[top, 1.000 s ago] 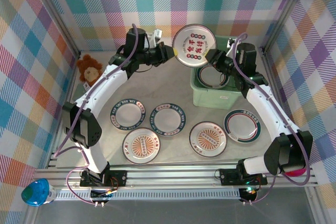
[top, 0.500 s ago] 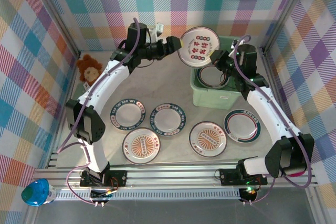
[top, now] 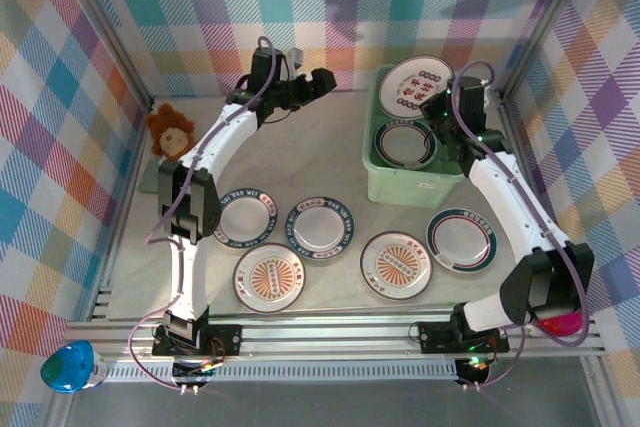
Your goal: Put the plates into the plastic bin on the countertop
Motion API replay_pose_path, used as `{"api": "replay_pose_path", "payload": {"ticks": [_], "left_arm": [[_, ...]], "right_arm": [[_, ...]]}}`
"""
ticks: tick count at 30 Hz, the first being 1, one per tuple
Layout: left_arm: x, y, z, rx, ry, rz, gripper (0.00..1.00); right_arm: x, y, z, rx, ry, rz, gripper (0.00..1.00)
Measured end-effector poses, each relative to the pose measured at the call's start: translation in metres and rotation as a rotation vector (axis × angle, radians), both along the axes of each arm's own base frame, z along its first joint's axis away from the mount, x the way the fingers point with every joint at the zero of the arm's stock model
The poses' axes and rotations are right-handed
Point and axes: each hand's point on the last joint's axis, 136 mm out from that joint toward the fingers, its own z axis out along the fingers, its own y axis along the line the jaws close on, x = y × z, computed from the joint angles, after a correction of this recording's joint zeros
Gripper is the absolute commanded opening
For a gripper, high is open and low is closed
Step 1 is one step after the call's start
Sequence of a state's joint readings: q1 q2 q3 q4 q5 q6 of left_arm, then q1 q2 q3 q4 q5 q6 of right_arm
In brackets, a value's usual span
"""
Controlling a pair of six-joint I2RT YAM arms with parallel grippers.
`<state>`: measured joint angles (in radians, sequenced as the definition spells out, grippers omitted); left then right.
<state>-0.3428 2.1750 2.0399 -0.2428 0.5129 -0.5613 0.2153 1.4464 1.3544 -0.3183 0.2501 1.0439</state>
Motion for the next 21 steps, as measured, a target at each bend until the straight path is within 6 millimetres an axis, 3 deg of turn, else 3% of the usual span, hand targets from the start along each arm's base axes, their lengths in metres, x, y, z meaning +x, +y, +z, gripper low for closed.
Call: {"api": "replay_pose_path", "payload": {"ticks": [5,13,21], "left_arm": [[0.015,0.000,-0.026,0.000,0.036,0.014,0.92],[0.020,0.008,-0.024,-0.001,0.024,0.024,0.92],[0.028,0.028,-0.029,0.012,0.025,0.054,0.92]], "right_arm": [[0.011,-0.012,-0.038,-0.024,0.125,-0.101,0.00],[0.021,-0.011,-0.093,-0.005,0.282,-0.201,0.00],[0.037,-0.004,-0.118,0.017,0.353,-0.288,0.00]]}}
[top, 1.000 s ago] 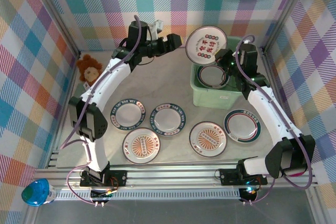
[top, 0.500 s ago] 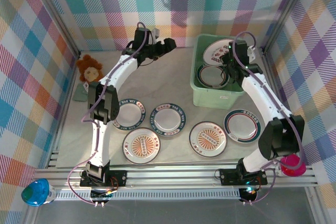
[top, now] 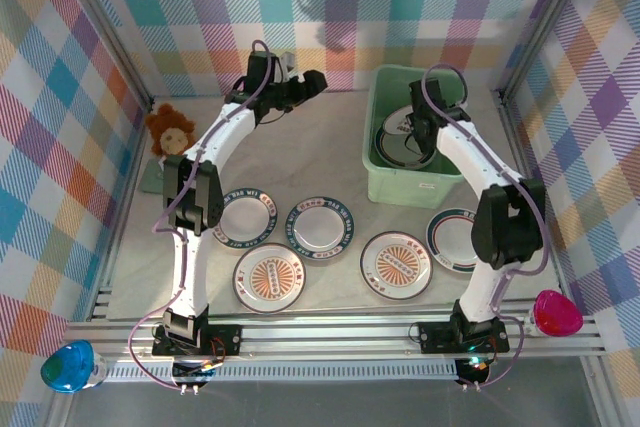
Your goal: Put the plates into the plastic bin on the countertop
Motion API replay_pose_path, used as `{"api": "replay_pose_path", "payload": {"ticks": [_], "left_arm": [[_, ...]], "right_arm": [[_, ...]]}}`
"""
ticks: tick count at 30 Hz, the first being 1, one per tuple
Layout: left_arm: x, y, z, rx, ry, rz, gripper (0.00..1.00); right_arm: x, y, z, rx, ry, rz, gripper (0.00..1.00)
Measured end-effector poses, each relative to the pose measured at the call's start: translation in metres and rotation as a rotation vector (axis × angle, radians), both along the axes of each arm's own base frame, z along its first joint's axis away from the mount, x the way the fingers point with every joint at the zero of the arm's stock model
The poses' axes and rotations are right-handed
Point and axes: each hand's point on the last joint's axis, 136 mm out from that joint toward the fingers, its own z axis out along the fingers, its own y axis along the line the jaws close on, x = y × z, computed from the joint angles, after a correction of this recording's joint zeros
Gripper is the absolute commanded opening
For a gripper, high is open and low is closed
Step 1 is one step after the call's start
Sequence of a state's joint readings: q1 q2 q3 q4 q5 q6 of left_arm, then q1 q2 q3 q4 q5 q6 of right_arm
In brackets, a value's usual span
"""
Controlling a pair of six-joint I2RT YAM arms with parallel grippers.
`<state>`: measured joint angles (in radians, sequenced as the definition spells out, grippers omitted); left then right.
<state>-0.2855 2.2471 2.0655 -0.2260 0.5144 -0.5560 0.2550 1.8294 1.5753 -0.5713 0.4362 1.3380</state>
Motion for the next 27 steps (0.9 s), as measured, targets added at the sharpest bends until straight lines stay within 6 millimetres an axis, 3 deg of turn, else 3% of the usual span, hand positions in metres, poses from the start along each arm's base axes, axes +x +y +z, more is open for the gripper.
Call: {"api": "replay_pose_path", "payload": {"ticks": [4,10,16,21,27], "left_arm": [[0.000,0.002,-0.004,0.003,0.009,0.003,0.92],[-0.004,0.008,-0.018,0.011,0.043,0.008,0.92],[-0.009,0.028,-0.027,0.011,0.078,0.027,0.92],[-0.008,0.048,-0.021,0.005,0.073,0.055,0.92],[-0.005,0.053,-0.013,-0.003,0.045,0.064,0.92]], "right_arm": [[0.009,0.007,-0.013,0.027,0.023,-0.046,0.00],[0.006,0.018,-0.035,0.049,0.065,-0.096,0.00],[0.004,0.023,-0.038,0.053,0.048,-0.157,0.00],[0.005,0.024,-0.046,0.072,0.018,-0.199,0.00],[0.006,0.022,-0.053,0.061,0.012,-0.227,0.00]]}}
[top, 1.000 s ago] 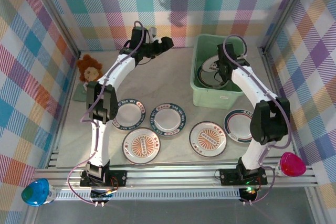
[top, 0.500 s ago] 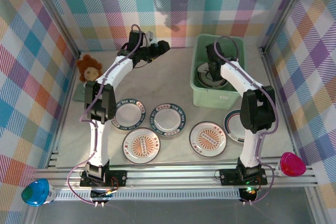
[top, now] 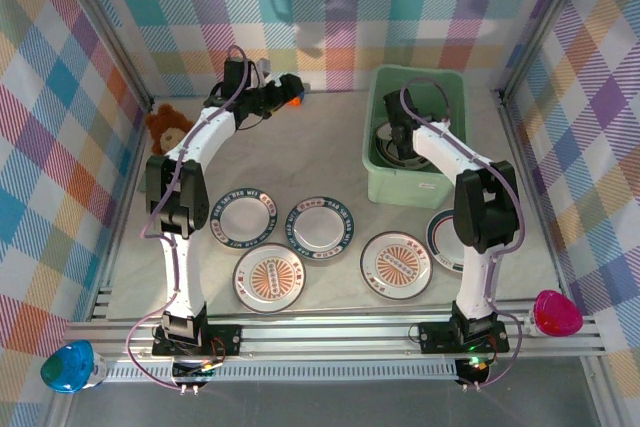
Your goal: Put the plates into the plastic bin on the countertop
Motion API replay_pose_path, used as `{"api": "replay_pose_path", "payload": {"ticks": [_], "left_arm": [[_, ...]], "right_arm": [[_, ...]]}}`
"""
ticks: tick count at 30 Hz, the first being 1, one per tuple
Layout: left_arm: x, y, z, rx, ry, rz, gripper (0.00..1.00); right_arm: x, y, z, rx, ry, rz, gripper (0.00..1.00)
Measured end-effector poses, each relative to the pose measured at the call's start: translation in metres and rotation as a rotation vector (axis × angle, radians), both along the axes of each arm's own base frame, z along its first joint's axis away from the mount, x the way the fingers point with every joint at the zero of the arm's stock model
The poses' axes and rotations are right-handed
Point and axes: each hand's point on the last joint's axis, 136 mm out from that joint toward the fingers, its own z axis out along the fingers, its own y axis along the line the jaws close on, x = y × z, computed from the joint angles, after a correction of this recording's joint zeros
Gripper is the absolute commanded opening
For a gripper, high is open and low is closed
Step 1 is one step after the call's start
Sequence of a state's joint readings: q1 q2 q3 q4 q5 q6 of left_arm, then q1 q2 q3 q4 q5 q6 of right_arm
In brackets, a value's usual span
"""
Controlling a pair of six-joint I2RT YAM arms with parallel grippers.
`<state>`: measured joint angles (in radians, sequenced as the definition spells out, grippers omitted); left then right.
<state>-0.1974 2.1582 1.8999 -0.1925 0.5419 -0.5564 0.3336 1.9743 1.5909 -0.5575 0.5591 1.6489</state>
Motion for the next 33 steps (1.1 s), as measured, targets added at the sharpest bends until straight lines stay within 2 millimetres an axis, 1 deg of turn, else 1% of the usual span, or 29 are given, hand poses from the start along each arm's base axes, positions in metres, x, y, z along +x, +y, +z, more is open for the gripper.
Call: {"api": "replay_pose_path", "payload": {"ticks": [3,9,13,17,19,22,24,27,33], "left_arm": [[0.000,-0.001,-0.001,-0.005,-0.004,-0.006,0.92],[-0.003,-0.002,-0.007,-0.007,0.012,-0.014,0.92],[-0.005,-0.002,-0.014,-0.004,0.028,-0.015,0.92],[-0.005,-0.002,-0.014,-0.004,0.028,-0.015,0.92],[-0.005,-0.002,-0.014,-0.004,0.028,-0.015,0.92],[-0.005,-0.002,-0.014,-0.004,0.028,-0.015,0.92],[-0.005,-0.002,-0.014,-0.004,0.028,-0.015,0.92],[-0.005,-0.002,-0.014,-0.004,0.028,-0.014,0.92],[-0.005,-0.002,-0.014,-0.006,0.030,-0.013,0.92]], "right_arm": [[0.000,-0.002,-0.002,0.005,-0.008,-0.020,0.00],[-0.005,-0.004,-0.020,0.029,-0.012,-0.058,0.00],[-0.004,-0.003,-0.020,0.044,-0.026,-0.076,0.07],[-0.003,-0.003,-0.019,0.044,-0.032,-0.080,0.21],[-0.004,-0.004,-0.023,0.042,-0.021,-0.081,0.27],[-0.007,-0.005,-0.031,0.034,0.003,-0.085,0.38],[-0.009,-0.006,-0.035,0.026,0.015,-0.087,0.47],[-0.010,-0.008,-0.036,0.014,0.021,-0.087,0.58],[-0.010,-0.011,-0.035,-0.004,0.017,-0.092,0.72]]}}
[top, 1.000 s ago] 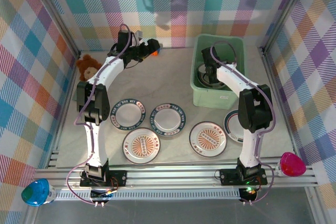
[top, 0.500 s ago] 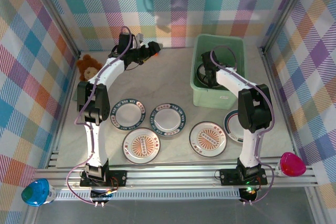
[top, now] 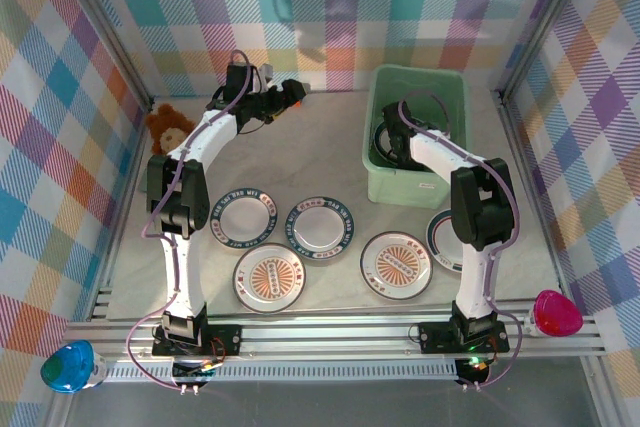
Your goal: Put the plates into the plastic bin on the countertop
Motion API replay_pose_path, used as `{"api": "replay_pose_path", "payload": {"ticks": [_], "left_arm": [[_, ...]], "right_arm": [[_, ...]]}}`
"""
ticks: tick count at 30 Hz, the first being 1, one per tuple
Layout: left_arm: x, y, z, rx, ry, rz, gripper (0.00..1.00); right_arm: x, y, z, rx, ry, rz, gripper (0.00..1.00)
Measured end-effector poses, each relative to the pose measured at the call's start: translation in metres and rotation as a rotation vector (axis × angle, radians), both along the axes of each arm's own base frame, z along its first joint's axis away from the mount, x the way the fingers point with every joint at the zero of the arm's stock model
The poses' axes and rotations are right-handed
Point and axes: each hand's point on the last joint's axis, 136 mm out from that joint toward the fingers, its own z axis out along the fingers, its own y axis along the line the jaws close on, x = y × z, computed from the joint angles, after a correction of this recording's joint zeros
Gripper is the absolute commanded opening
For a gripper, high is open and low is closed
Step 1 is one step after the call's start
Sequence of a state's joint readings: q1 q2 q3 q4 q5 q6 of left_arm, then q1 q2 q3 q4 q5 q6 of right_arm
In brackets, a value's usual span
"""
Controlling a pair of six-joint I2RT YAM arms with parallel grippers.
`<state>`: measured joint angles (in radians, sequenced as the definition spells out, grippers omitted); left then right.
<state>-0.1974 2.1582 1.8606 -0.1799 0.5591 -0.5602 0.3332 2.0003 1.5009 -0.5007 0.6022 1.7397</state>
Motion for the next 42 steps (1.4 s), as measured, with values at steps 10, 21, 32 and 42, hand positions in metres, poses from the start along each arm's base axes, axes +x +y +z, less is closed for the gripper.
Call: {"api": "replay_pose_path", "payload": {"ticks": [10,21,32,42], "left_arm": [[-0.001,0.000,-0.003,0.003,0.007,0.001,0.92],[-0.001,0.000,-0.003,0.002,0.007,0.002,0.92],[-0.002,0.000,0.002,0.002,0.000,0.002,0.92],[-0.009,0.008,0.011,0.033,0.007,0.029,0.92]], "right_arm": [[0.008,0.002,0.007,-0.002,-0.013,0.001,0.99],[0.012,-0.001,0.029,-0.028,0.002,0.015,0.99],[0.013,-0.003,0.029,-0.035,0.021,0.054,0.99],[0.038,0.006,0.050,-0.100,-0.067,0.200,0.99]]}}
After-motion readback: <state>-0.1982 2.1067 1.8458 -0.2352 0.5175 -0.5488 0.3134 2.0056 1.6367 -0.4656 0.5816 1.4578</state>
